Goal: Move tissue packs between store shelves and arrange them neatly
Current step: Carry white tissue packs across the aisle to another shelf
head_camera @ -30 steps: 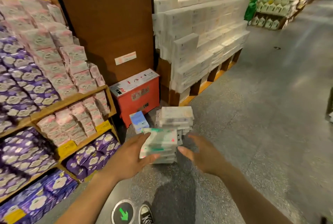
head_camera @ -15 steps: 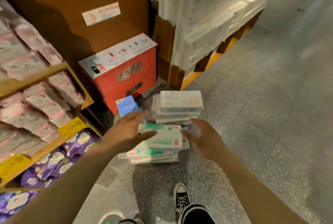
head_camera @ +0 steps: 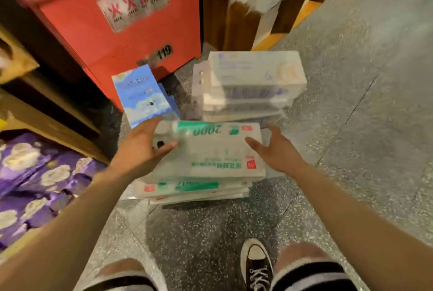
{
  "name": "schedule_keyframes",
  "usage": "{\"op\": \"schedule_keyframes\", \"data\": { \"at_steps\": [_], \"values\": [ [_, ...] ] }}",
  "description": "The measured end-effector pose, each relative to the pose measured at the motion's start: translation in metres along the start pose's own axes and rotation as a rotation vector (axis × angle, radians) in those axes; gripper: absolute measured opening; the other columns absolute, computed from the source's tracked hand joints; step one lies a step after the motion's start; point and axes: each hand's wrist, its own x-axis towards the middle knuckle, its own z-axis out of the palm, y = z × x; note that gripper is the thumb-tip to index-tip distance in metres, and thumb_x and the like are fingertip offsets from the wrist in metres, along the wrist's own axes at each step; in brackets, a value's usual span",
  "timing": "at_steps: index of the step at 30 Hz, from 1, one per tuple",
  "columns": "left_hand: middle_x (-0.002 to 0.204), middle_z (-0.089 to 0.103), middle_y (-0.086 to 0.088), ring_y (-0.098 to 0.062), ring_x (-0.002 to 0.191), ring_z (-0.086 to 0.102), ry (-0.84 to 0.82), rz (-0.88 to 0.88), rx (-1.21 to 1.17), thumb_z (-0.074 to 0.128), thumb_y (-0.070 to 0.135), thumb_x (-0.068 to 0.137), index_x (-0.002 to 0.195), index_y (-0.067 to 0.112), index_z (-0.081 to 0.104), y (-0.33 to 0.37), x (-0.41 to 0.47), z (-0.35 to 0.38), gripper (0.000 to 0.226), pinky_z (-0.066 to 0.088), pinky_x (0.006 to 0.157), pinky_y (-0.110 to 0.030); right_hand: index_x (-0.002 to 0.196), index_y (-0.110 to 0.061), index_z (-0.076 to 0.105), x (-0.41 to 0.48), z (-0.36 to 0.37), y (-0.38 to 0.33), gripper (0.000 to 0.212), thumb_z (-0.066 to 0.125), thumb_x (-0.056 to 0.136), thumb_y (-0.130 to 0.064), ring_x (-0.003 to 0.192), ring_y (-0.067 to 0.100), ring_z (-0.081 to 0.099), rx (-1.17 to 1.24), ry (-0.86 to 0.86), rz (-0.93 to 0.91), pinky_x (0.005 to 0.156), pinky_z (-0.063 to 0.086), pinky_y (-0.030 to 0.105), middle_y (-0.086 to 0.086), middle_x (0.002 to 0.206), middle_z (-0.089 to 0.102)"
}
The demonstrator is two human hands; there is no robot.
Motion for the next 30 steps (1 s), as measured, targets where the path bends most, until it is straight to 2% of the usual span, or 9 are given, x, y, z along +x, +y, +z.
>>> {"op": "schedule_keyframes", "data": {
  "at_steps": [3, 6, 8, 10, 14, 16, 19, 25, 30],
  "values": [
    [0.151, 0.044, -0.003, -0.027, 0.135, 0.043, -0.019, -0.051, 0.005, 0.058, 0.072, 0.084, 0.15, 0.024, 0.036, -0.037, 0.009, 0.036, 0.084, 0.042, 0.107, -0.044, 0.154, -0.009, 0.026, 0.03, 0.03, 0.023, 0.092, 0.065, 0.089, -0.06, 0.119, 0.03, 0.064, 0.075, -0.023, 0.102, 0.09, 0.049, 0.032, 0.01, 0.135, 0.063],
    [0.155, 0.037, -0.004, -0.025, 0.142, 0.035, 0.025, -0.099, -0.027, 0.067, 0.061, 0.085, 0.149, 0.023, 0.036, -0.056, 0.013, 0.057, 0.08, 0.033, 0.115, -0.04, 0.125, -0.014, 0.058, 0.045, 0.05, 0.041, 0.063, 0.066, 0.086, -0.062, 0.088, 0.018, 0.073, 0.238, -0.117, 0.165, 0.074, 0.063, 0.033, 0.003, 0.106, 0.076],
    [0.156, 0.035, -0.009, -0.029, 0.144, 0.033, 0.077, -0.116, -0.068, 0.067, 0.063, 0.081, 0.149, 0.016, 0.037, -0.059, 0.015, 0.066, 0.088, 0.032, 0.117, -0.046, 0.111, -0.019, 0.064, 0.043, 0.054, 0.041, 0.052, 0.064, 0.085, -0.064, 0.081, 0.02, 0.074, 0.343, -0.185, 0.202, 0.064, 0.064, 0.038, 0.001, 0.093, 0.078],
    [0.149, 0.041, -0.009, -0.027, 0.138, 0.04, 0.12, -0.165, -0.165, 0.067, 0.063, 0.079, 0.146, 0.012, 0.037, -0.063, 0.015, 0.074, 0.09, 0.038, 0.112, -0.046, 0.109, -0.023, 0.065, 0.039, 0.057, 0.04, 0.058, 0.064, 0.076, -0.071, 0.087, 0.028, 0.074, 0.395, -0.211, 0.22, 0.066, 0.063, 0.047, 0.003, 0.095, 0.079],
    [0.13, 0.056, -0.003, -0.032, 0.122, 0.055, 0.16, -0.355, -0.368, 0.068, 0.069, 0.078, 0.142, 0.025, 0.035, -0.064, 0.018, 0.073, 0.084, 0.048, 0.097, -0.046, 0.113, -0.027, 0.062, 0.036, 0.063, 0.039, 0.058, 0.069, 0.074, -0.069, 0.089, 0.032, 0.074, 0.473, -0.157, 0.196, 0.071, 0.062, 0.058, 0.005, 0.098, 0.078],
    [0.12, 0.061, -0.003, -0.035, 0.113, 0.061, 0.095, -0.438, -0.339, 0.067, 0.061, 0.085, 0.142, 0.027, 0.036, -0.062, 0.017, 0.072, 0.074, 0.047, 0.087, -0.04, 0.111, -0.027, 0.062, 0.033, 0.064, 0.037, 0.044, 0.07, 0.082, -0.06, 0.085, 0.03, 0.075, 0.495, -0.125, 0.173, 0.065, 0.063, 0.053, 0.004, 0.095, 0.078],
    [0.122, 0.063, -0.002, -0.031, 0.112, 0.062, 0.159, -0.424, -0.36, 0.071, 0.056, 0.085, 0.139, 0.024, 0.044, -0.054, 0.012, 0.065, 0.068, 0.044, 0.084, -0.035, 0.115, -0.025, 0.063, 0.026, 0.057, 0.032, 0.039, 0.073, 0.085, -0.048, 0.083, 0.024, 0.076, 0.566, -0.082, 0.123, 0.058, 0.062, 0.039, 0.002, 0.096, 0.078],
    [0.086, 0.073, 0.012, -0.011, 0.075, 0.068, 0.37, -0.354, -0.514, 0.079, 0.06, 0.075, 0.121, 0.036, 0.063, -0.017, -0.031, -0.031, 0.054, 0.055, 0.07, -0.033, 0.117, -0.023, 0.064, -0.03, -0.012, -0.034, 0.05, 0.076, 0.074, -0.045, 0.083, 0.016, 0.077, 0.623, -0.022, -0.045, 0.068, 0.063, 0.033, -0.001, 0.104, 0.077],
    [0.088, 0.075, 0.014, -0.003, 0.077, 0.069, 0.452, -0.4, -0.595, 0.081, 0.055, 0.075, 0.111, 0.034, 0.069, 0.047, -0.092, -0.171, 0.043, 0.051, 0.065, -0.027, 0.125, -0.023, 0.062, -0.12, -0.108, -0.129, 0.067, 0.078, 0.068, -0.055, 0.093, 0.018, 0.076, 0.596, -0.034, -0.129, 0.078, 0.064, 0.042, -0.003, 0.109, 0.077]
  ]
}}
